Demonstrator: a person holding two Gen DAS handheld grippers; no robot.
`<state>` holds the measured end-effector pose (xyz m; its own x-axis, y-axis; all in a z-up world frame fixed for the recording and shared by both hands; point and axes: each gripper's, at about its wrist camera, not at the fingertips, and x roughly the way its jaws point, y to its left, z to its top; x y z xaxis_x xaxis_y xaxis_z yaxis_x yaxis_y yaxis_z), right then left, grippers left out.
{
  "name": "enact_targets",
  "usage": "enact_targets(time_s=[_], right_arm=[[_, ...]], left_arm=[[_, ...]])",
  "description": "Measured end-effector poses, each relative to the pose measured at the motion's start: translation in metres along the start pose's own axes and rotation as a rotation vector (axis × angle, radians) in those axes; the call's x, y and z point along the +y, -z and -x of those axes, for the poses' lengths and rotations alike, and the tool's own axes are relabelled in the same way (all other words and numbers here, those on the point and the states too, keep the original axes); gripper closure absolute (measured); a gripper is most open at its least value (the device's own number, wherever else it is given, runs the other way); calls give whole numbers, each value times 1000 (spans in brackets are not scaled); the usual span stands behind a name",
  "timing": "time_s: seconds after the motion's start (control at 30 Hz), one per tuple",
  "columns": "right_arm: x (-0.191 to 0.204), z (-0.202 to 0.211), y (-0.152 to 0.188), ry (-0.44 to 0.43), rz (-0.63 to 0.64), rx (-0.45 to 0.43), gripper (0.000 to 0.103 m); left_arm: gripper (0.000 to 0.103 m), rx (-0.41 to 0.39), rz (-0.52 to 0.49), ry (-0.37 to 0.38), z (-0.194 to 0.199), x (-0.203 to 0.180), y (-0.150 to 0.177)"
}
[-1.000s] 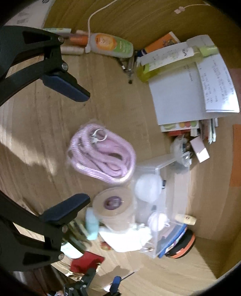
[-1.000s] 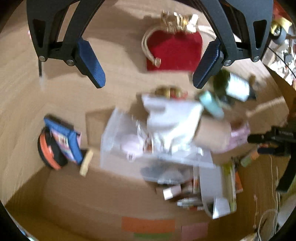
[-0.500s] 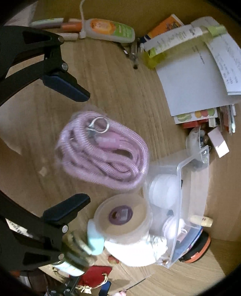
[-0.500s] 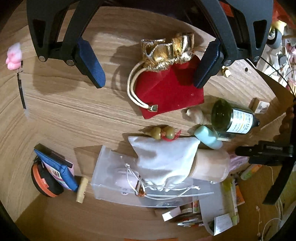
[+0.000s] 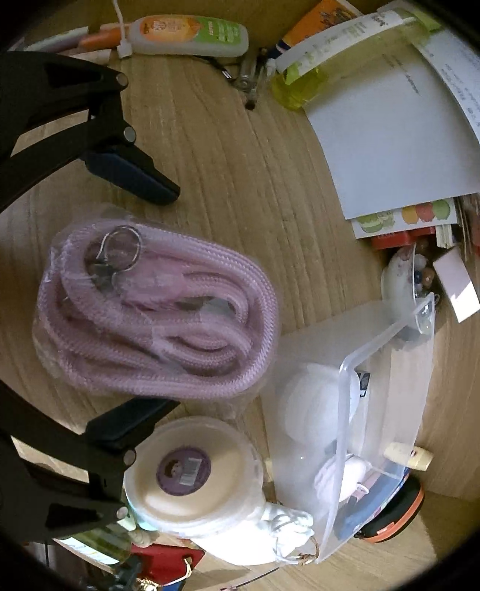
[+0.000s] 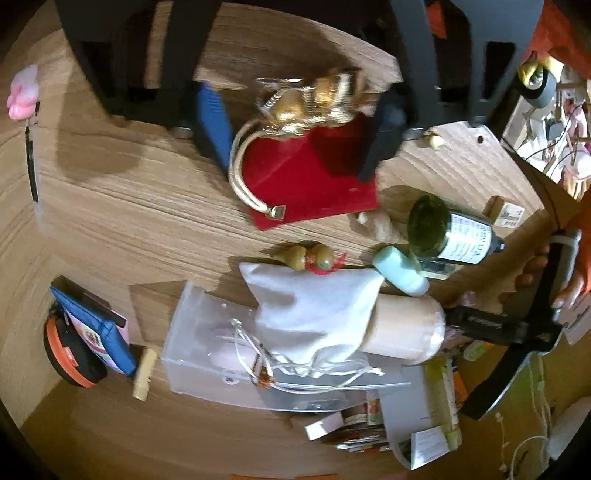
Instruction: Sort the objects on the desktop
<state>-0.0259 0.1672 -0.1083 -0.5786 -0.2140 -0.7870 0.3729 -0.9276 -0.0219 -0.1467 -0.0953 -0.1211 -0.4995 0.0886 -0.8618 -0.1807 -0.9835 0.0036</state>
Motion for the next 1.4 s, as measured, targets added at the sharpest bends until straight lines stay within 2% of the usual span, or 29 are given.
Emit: enact_targets(time_s=[0.03,0.1,0.13,0.17,0.23,0.4,0.63,0.77,1.13,1.4], right_arm=[[0,0,0,7,9,-2,61],[-2,1,-1,14,15,-4,81],[-5,0,-2,10,5,0,84],[-9,0,-3,-11,-6,3,84],[-15,-1,-3,-24,-27,4,85],[-23,4,-4,-16,-57,-16,89],[-32,19,-11,17,-77,-62,90],[-37,30,-19,37,-77,-88,90],[-37,43,-55,57,-36,-177,90],[-37,61,-87,50,-20,-259,90]], left_arm=[[4,-8,-3,6,0,0,1],[8,-19,-5,8,2,-1,2],[14,-27,-7,9,3,-1,2],[21,-34,-10,10,5,-1,2],[30,-40,-36,16,8,-5,3],[40,-68,-64,-8,17,-9,10],[43,-99,-71,-60,25,-13,23],[45,-121,-38,-96,32,-11,29],[45,-189,26,-84,64,-17,40],[45,-238,10,-78,86,-32,41]])
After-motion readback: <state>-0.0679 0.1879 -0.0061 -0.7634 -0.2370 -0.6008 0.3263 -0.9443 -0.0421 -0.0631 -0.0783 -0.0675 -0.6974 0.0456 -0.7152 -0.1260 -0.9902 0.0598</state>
